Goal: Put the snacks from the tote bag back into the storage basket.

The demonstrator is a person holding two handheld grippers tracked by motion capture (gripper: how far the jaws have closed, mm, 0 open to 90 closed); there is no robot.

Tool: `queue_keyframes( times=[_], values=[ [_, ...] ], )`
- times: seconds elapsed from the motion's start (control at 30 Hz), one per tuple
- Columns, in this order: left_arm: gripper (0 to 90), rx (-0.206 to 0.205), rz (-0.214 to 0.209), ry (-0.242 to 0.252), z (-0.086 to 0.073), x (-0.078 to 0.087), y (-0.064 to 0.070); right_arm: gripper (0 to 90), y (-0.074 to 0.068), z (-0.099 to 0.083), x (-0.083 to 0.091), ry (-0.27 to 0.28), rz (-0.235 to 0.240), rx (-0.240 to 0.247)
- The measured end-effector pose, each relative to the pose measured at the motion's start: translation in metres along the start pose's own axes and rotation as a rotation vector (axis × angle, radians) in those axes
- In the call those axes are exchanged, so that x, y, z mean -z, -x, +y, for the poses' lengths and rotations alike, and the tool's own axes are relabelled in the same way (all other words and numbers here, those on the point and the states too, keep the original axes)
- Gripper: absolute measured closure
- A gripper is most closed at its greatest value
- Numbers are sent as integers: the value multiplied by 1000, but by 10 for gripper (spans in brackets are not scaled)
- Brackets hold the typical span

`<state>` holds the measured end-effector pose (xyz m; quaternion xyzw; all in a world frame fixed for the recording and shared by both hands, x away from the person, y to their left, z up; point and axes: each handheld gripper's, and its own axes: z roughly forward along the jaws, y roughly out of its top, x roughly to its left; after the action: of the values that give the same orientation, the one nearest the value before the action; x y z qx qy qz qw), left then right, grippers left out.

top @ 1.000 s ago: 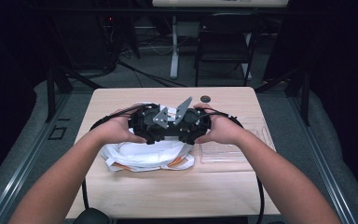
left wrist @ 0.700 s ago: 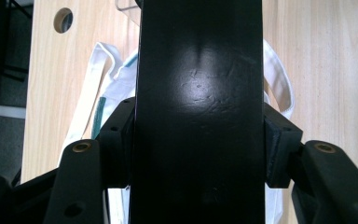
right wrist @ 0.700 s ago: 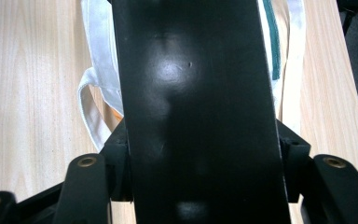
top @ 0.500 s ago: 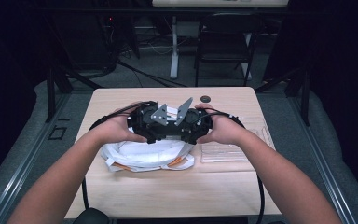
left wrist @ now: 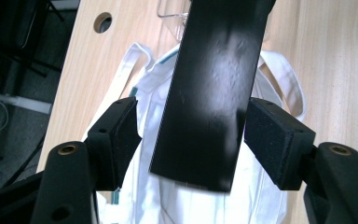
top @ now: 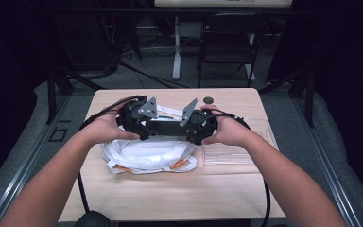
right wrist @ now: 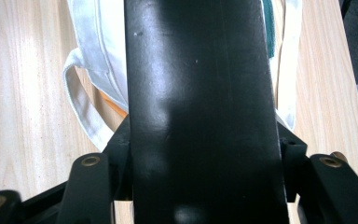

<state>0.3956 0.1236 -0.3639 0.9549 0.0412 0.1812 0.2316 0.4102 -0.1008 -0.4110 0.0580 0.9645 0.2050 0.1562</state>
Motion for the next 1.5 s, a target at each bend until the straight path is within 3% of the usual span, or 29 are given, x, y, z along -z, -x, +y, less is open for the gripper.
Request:
queue_keyframes(
  times=[0.03, 0.2, 0.4, 0.6, 0.97, 1.4, 1.5],
  values=[
    [356, 5, 18, 2, -2, 2, 1, 415, 0, -1, 0, 0, -2, -2],
    [363, 22, 29, 15, -9, 4, 3, 415, 2, -5, 2, -2, -7, -8],
    [376, 40, 27, -14, -15, -1, 7, 416, 3, -13, 4, 0, -14, -17],
    [397, 91, 34, -3, -20, -4, 7, 417, 5, -22, 9, 8, -25, -45],
    [414, 175, 41, -29, -35, -18, 7, 419, 8, -37, 19, 11, -43, -61],
    [418, 210, 30, -38, -47, -32, 10, 421, 15, -67, 38, 16, -83, -100],
    [418, 202, 25, -48, -49, -34, 11, 420, 16, -76, 44, 16, -94, -107]
  ],
)
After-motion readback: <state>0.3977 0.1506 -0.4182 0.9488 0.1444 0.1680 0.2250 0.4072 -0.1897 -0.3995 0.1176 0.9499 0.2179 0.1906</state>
